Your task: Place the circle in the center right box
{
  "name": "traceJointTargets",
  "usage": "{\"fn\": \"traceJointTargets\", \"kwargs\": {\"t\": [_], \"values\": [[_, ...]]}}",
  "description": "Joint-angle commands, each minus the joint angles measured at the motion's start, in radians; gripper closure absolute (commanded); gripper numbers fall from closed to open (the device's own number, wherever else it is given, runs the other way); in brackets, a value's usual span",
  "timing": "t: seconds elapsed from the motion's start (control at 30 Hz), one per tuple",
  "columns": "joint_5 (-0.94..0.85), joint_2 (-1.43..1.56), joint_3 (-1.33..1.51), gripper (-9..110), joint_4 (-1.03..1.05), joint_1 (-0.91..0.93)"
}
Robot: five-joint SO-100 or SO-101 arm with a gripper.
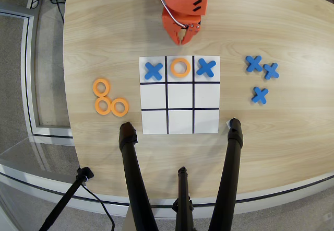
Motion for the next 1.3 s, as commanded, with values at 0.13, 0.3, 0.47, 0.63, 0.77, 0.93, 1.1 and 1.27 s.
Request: {"fn": "traceJointTargets", "kwargs": {"t": [0.13, 0.3, 0.47, 0.63, 0.77, 0.93, 1.1, 1.27], "values": [[0.005, -0.330, -0.324, 101, -0.104, 0.094], [-0.014, -0.621, -0.723, 98, 0.109, 0.158], [-0.011, -0.900, -1.062, 94, 0.164, 0.196], [-0.006, -1.152, -1.197, 87, 0.035, 0.235], [-0.008, -1.315, -1.256, 79, -0.078, 0.275], [-0.015, -1.543, -1.399, 77, -0.141, 0.330], [-0.025, -1.801, -1.603, 77, -0.152, 0.388], [-0.032, -2.016, -1.793, 77, -0.161, 0.439]]}}
